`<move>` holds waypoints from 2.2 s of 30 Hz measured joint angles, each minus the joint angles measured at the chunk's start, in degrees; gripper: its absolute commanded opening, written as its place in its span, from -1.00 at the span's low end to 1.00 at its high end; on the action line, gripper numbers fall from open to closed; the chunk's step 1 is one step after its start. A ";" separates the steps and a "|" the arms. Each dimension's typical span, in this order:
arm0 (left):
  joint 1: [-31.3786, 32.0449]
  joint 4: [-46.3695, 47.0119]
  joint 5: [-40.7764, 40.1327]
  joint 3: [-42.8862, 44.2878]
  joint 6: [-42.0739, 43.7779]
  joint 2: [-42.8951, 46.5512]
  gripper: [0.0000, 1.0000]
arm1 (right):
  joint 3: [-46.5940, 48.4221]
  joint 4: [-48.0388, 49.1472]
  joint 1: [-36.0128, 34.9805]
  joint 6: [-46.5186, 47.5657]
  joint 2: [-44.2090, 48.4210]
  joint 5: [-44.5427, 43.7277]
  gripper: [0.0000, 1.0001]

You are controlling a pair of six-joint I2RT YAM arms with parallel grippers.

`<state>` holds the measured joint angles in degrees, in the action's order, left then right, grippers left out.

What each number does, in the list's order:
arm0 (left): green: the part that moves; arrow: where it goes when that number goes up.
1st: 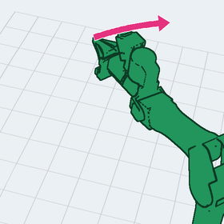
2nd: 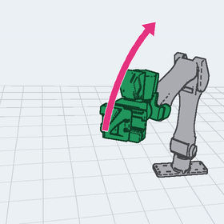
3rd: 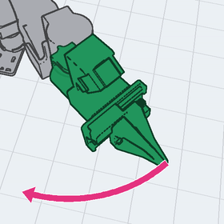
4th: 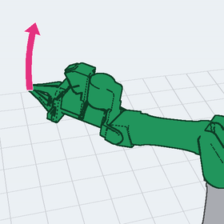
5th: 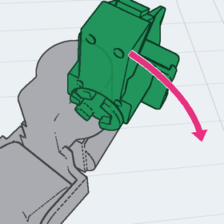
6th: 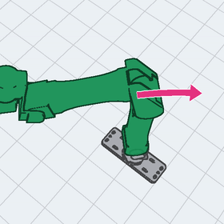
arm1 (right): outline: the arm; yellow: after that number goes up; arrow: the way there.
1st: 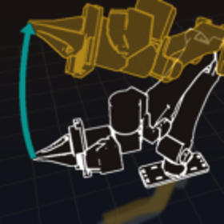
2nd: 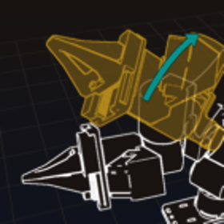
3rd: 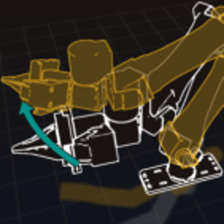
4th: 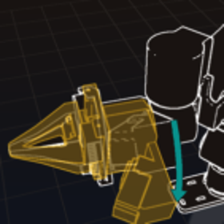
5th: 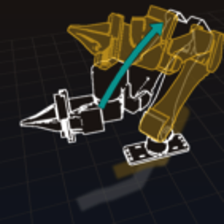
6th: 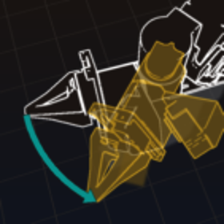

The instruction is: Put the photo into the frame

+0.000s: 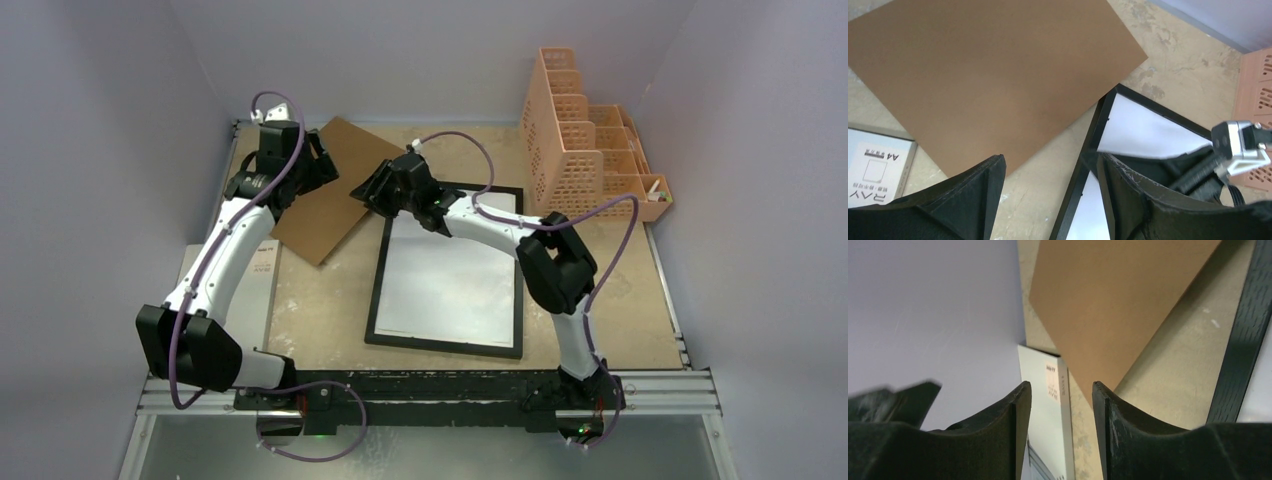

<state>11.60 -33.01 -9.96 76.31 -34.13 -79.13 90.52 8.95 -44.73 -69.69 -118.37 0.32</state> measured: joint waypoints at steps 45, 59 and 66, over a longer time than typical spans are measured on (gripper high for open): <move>-3.28 -7.76 -1.77 -1.25 -0.07 -4.04 0.45 | 11.28 2.84 -1.46 -10.75 -20.57 -7.48 -0.05; -4.63 -8.76 0.90 -1.22 0.55 -4.02 0.45 | 9.42 9.20 -0.96 -14.91 -21.35 -4.02 -1.00; -5.05 -11.02 2.16 2.16 1.40 -4.02 0.46 | 9.42 10.67 -1.27 -12.66 -19.28 -5.03 -1.00</move>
<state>6.55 -44.03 -7.79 78.48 -32.73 -83.15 99.94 19.62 -46.00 -82.35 -137.64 -4.71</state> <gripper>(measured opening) 0.725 0.035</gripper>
